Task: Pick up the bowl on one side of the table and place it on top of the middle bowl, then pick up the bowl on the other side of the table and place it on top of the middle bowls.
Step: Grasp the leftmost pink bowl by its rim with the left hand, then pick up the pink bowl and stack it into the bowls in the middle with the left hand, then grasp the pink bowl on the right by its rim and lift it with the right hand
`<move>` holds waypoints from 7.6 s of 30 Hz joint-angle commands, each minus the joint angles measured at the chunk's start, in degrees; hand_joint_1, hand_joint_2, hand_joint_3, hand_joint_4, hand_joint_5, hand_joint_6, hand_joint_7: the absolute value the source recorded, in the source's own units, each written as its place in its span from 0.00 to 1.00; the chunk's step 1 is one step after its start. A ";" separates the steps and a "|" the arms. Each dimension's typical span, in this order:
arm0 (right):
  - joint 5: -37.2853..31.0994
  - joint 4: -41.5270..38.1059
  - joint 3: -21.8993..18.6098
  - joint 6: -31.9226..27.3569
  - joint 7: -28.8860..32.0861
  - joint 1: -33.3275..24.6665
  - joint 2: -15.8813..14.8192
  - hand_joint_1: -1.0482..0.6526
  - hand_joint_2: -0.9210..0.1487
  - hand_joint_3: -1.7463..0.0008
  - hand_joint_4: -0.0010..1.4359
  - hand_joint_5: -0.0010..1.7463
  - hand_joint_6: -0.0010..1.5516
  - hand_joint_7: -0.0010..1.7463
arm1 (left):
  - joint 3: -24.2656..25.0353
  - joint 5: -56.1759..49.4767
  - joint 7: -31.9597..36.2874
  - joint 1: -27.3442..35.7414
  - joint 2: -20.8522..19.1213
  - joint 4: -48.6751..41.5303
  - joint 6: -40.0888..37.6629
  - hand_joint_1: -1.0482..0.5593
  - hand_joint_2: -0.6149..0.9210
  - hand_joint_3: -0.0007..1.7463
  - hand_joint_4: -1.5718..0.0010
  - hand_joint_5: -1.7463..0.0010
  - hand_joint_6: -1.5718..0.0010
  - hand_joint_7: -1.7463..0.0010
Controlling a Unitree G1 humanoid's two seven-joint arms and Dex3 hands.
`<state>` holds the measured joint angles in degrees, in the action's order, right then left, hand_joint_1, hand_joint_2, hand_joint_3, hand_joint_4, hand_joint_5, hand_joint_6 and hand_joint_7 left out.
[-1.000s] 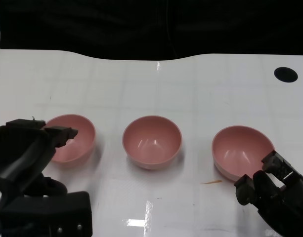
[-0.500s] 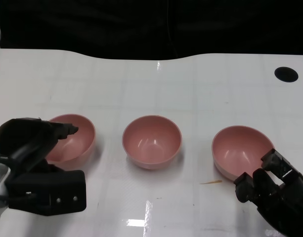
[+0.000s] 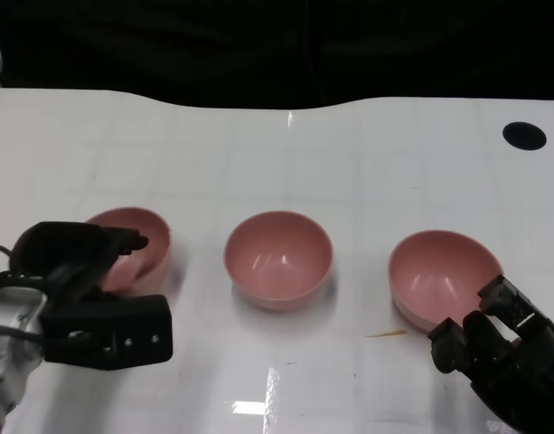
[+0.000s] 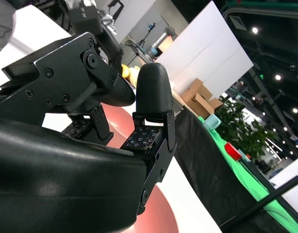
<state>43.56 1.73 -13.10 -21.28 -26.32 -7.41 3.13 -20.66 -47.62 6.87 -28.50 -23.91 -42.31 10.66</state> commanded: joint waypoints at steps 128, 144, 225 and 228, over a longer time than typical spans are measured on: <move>0.04 -1.53 -1.12 0.96 -1.19 0.12 -0.88 0.55 0.31 0.37 0.58 0.97 0.49 0.87 | -10.88 0.30 3.63 -5.07 9.54 10.72 6.73 0.60 1.00 0.03 0.59 0.00 0.61 0.16; 0.58 -1.65 -1.28 0.97 -1.72 -0.11 -0.86 0.55 0.27 0.43 0.59 0.94 0.50 0.83 | -12.37 -0.80 4.64 -5.36 10.03 9.19 6.59 0.60 1.00 0.02 0.57 0.00 0.62 0.12; 1.28 -0.11 -2.38 -1.25 0.02 -0.60 -1.52 0.54 0.24 0.44 0.57 0.99 0.51 0.82 | -7.11 2.61 3.28 4.62 6.57 24.82 5.50 0.18 0.99 0.22 0.91 0.98 0.75 0.98; 1.13 0.03 -2.36 -1.21 0.11 -0.56 -1.66 0.55 0.23 0.44 0.56 0.99 0.51 0.83 | -1.19 12.56 5.02 8.84 8.38 29.75 10.71 0.43 1.00 0.05 0.64 0.93 0.58 0.97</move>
<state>44.66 1.26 -15.11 -22.44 -26.26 -7.92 2.41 -24.36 -38.52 10.87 -21.20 -15.54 -14.36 19.83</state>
